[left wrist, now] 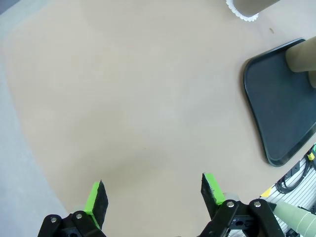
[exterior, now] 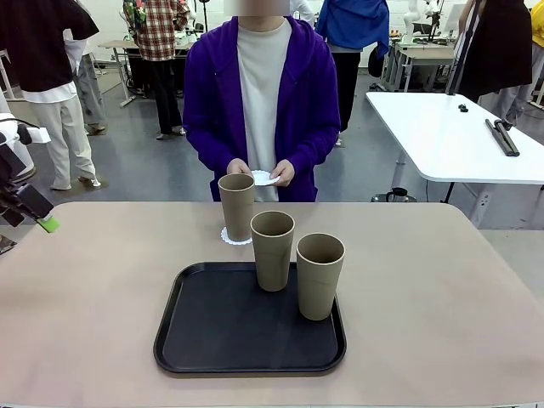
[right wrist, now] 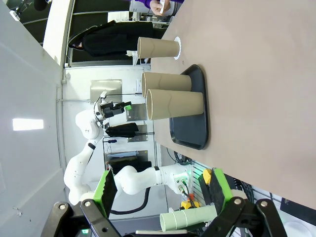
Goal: Place coasters on the table and set cups on them.
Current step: Take one Reusable plastic cup from the Flat Tray and place it on a coaster set by the human.
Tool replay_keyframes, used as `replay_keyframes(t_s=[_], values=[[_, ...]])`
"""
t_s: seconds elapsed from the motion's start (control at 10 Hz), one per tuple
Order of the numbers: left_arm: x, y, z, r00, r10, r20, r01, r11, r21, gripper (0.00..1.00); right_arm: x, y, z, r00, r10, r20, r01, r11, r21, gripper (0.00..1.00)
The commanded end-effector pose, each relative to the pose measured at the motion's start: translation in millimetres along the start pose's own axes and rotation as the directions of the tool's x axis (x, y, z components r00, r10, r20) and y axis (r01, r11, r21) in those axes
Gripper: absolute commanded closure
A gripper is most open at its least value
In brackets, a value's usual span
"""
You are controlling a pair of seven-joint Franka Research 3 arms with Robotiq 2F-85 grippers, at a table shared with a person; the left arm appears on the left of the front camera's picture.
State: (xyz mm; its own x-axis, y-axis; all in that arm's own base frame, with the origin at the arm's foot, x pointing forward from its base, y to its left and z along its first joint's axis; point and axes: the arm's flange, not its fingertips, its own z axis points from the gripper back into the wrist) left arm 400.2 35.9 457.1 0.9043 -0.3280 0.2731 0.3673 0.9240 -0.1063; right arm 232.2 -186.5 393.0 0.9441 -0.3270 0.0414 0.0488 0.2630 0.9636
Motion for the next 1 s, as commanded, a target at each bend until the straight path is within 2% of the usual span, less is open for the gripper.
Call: replay_keyframes(t_s=[0.0,0.1,0.3,0.4,0.5,0.6,0.7,0.8,0.9], values=[[1.7,0.4,0.3,1.000,0.003,0.000,-0.003,1.000,0.001,0.00,-0.1,1.2,0.2,1.000,0.006,0.002,-0.006,1.000,0.012,0.00],[0.0,0.0,0.0,1.000,0.000,0.000,0.000,1.000,0.000,0.00,-0.1,1.2,0.2,1.000,0.006,0.002,-0.006,1.000,0.012,0.00],[-7.1,15.8,19.6,0.989,0.145,0.034,-0.137,0.973,-0.188,0.00,-0.1,1.2,0.2,1.000,0.006,0.002,-0.006,1.000,0.012,0.00],[-17.1,38.1,29.2,0.971,0.236,0.048,-0.210,0.926,-0.313,0.00,-0.1,1.2,0.2,1.000,0.006,0.002,-0.006,1.000,0.012,0.00],[-26.9,67.1,33.9,0.944,0.326,0.042,-0.277,0.857,-0.435,0.00,-0.1,1.2,0.2,1.000,0.006,0.002,-0.006,1.000,0.012,0.00],[-32.0,99.4,38.7,0.934,0.357,0.007,-0.288,0.763,-0.579,0.00,-0.1,1.2,0.2,1.000,0.006,0.002,-0.006,1.000,0.012,0.00],[-43.5,122.4,38.0,0.940,0.341,-0.010,-0.259,0.695,-0.671,0.00,-0.1,1.2,0.2,1.000,0.006,0.002,-0.006,1.000,0.012,0.00],[-57.8,142.3,31.7,0.944,0.330,-0.016,-0.232,0.629,-0.742,0.00,-0.1,1.2,0.2,1.000,0.006,0.002,-0.006,1.000,0.012,0.00],[-65.9,158.0,27.9,0.946,0.324,-0.009,-0.210,0.591,-0.778,0.00,-0.1,1.2,0.2,1.000,0.006,0.002,-0.006,1.000,0.012,0.00]])
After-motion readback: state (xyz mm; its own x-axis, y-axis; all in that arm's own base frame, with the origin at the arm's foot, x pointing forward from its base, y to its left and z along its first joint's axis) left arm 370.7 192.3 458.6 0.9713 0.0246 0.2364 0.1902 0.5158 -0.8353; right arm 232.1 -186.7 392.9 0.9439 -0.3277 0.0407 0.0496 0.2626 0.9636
